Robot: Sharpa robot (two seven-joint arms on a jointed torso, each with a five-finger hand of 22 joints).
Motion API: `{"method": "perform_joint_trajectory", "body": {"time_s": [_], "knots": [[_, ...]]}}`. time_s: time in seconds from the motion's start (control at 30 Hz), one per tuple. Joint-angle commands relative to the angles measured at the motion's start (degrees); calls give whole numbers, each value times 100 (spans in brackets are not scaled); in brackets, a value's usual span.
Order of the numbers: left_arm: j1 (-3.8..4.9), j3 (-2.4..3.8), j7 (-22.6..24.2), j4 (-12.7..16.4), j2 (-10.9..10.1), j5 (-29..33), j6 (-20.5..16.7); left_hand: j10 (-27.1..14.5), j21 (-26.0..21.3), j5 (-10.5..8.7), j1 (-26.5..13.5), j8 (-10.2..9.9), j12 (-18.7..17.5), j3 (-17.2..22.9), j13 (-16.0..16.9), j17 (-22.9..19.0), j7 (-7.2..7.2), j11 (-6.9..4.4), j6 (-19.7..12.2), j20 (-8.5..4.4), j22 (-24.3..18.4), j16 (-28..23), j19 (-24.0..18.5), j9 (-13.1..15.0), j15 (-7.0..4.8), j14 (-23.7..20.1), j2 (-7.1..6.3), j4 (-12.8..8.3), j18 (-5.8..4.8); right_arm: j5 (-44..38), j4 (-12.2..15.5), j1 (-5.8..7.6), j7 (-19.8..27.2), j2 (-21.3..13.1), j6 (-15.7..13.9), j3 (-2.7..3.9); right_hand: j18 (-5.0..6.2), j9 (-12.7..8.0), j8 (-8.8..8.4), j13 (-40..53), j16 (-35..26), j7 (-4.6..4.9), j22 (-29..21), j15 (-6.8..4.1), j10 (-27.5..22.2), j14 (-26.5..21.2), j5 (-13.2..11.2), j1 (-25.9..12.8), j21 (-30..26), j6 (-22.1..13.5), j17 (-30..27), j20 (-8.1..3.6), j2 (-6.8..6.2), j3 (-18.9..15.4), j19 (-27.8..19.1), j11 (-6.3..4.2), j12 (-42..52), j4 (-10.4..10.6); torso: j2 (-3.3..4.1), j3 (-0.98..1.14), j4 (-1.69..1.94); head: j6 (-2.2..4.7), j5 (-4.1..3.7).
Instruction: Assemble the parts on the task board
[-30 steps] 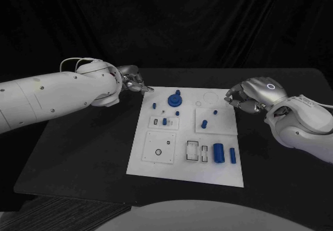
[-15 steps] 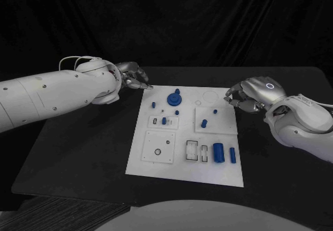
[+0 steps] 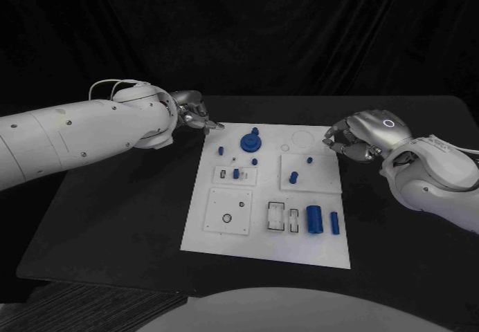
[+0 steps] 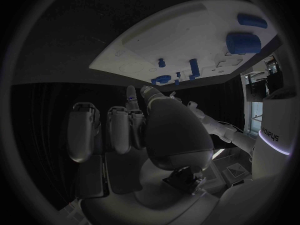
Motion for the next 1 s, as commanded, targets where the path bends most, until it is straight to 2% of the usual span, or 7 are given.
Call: {"method": "perform_joint_trajectory", "body": {"time_s": [0.03,0.23,0.43,0.63,0.7,0.77,1.0], "knots": [[-1,4,-57,0,37,-23,402,602,38,-30,-184,101,19,-63,1509,1505,-24,-46,8,-44,1397,15,404,227,-62,594,-6,11,-40,-18,-8,7,-47,4,-47,4,58,-5,-24,843,-27,-7,1197,-4,360,344,19,-14,-6,-24,-5,-1,-27,33,223,-33,-26,-6,1,-6,-3,-1,2],[-13,4,-216,-60,117,-23,698,602,36,-65,-307,169,19,-107,1509,1505,-39,-63,-34,-64,1395,15,402,472,-79,594,6,12,-40,-18,-19,5,-39,17,-53,4,59,-10,-35,835,-29,-8,1195,-10,357,343,21,-15,-10,-36,-9,-5,-29,36,222,-40,-34,-8,4,1,-6,-1,12],[-28,4,-272,-82,164,-23,782,602,31,-21,-311,176,19,-112,1509,1505,-41,-66,-67,-70,1394,15,400,556,-83,594,13,1,-39,-18,-25,3,-33,20,-59,4,62,-13,-42,830,-30,-9,1192,-13,355,343,23,-15,-22,-44,-10,-7,-31,39,218,-45,-40,-10,9,-12,2,-1,5],[-41,4,-288,-72,196,-23,797,602,22,101,-249,212,19,-109,1509,1505,-48,-71,-117,-77,1391,15,394,751,-89,594,2,-8,-37,-18,-35,-1,-28,27,-63,4,62,-16,-47,822,-33,-8,1191,-14,352,342,25,-15,-25,-50,-17,-9,-32,40,216,-48,-49,-11,3,-6,-1,-1,6],[-43,4,-295,-65,204,-23,810,602,11,241,-175,230,19,-97,1509,1505,-49,-70,-180,-80,1387,15,387,912,-90,594,-8,-12,-34,-18,-41,-4,-26,31,-63,4,62,-16,-47,822,-33,-8,1191,-14,352,342,25,-15,-25,-50,-17,-9,-32,40,216,-48,-49,-11,3,-5,-4,-1,5],[-45,4,-302,-54,213,-23,825,602,4,303,-141,236,19,-91,1509,1505,-49,-72,-203,-80,1385,15,383,982,-89,594,-10,-14,-32,-17,-46,-9,-23,37,-65,4,64,-18,-51,814,-41,-8,1189,-16,349,339,26,-15,-34,-55,-30,-10,-33,41,213,-50,-57,-12,6,-4,-4,-1,7],[-49,4,-328,-39,252,-23,906,602,-14,428,-79,229,19,-74,1509,1505,-45,-70,-260,-79,1379,15,372,1110,-89,594,-3,-15,-28,-17,-51,-19,-17,38,-82,4,67,-21,-57,807,-46,-9,1185,-18,346,338,29,-15,-44,-62,-38,-12,-35,43,209,-55,-64,-14,3,-2,-3,-1,-9]]}}
